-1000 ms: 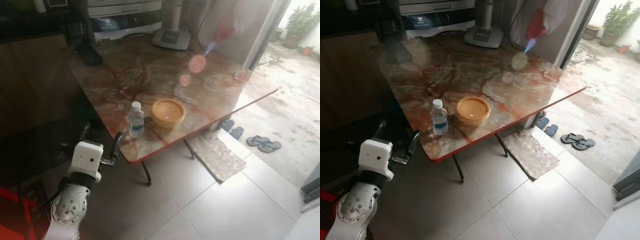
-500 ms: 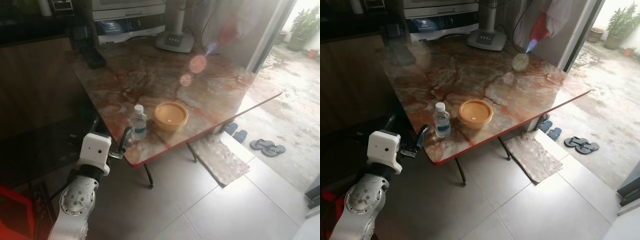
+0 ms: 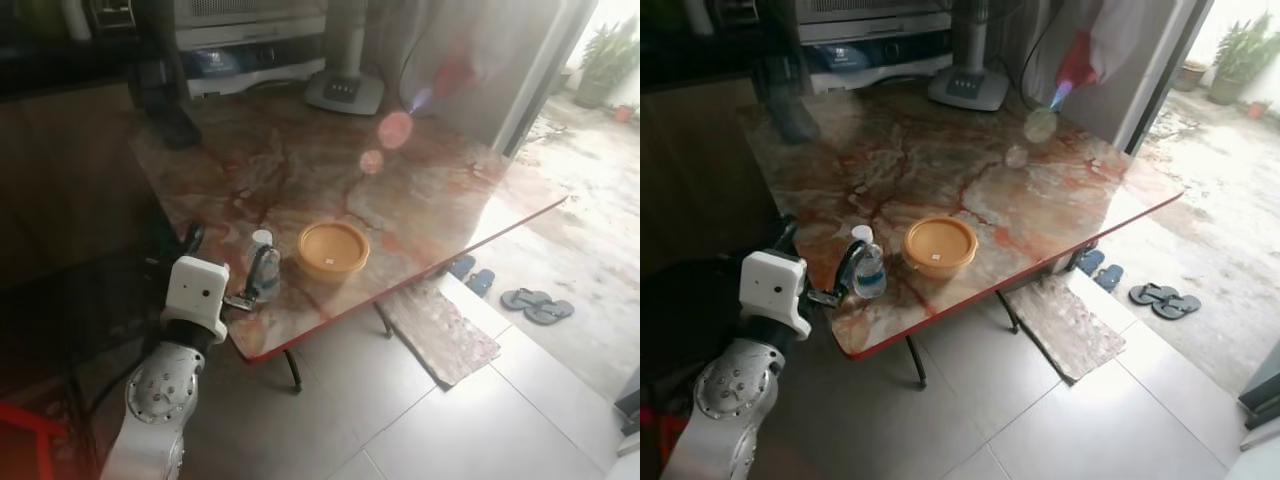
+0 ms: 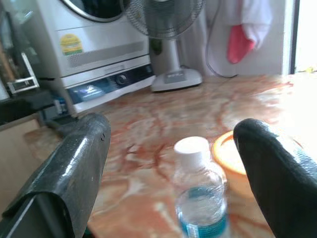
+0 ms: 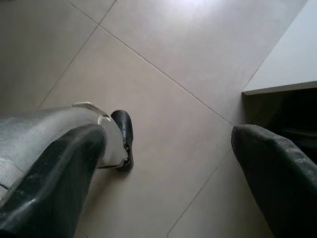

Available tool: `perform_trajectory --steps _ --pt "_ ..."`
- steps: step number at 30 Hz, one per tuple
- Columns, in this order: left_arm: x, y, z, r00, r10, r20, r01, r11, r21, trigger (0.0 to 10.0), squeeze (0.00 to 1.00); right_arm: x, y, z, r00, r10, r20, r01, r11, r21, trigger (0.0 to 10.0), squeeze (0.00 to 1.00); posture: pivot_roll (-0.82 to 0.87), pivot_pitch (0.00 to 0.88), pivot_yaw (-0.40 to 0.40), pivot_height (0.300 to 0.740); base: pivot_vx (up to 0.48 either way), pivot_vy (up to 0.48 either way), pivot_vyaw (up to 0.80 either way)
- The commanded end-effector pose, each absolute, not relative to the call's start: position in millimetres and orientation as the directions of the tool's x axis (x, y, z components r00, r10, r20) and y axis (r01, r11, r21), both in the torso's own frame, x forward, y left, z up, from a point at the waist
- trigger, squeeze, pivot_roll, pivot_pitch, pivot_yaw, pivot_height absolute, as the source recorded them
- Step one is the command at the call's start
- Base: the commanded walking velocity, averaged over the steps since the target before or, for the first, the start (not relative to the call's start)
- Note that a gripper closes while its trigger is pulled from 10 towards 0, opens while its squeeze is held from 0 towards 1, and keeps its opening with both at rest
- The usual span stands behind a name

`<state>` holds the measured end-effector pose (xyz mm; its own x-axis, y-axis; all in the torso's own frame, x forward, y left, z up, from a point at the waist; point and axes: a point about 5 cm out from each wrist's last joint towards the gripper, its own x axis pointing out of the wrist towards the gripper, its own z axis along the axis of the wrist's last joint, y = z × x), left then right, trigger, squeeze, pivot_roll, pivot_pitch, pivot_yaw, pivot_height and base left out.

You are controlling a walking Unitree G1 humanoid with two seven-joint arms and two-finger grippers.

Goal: Restocking fridge

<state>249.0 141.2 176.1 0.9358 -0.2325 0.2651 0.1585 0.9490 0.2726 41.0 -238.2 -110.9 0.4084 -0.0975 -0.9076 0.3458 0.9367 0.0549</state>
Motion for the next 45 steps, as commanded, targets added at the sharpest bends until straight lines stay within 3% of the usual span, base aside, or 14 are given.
perform_trajectory --steps 1,33,45 --pt "248.1 145.3 182.3 0.933 -0.223 0.282 0.145 0.951 0.274 10.0 0.00 46.2 -236.8 -110.7 0.416 -0.089 -0.905 0.332 0.941 0.060 10.0 0.00 0.25 0.030 -0.103 0.740 0.247 0.000 0.00" --pt "247.8 143.2 195.5 0.923 -0.220 0.314 0.137 0.954 0.265 10.0 0.00 49.0 -237.0 -110.4 0.422 -0.086 -0.902 0.331 0.941 0.065 10.0 0.00 0.26 0.061 -0.115 0.740 0.261 0.000 0.00" --pt "245.4 125.9 232.2 0.888 -0.367 0.275 0.343 0.930 0.135 10.0 0.00 51.0 -234.6 -110.8 0.424 -0.075 -0.903 0.319 0.945 0.071 10.0 0.00 0.28 0.066 -0.111 0.740 0.000 0.000 0.00"
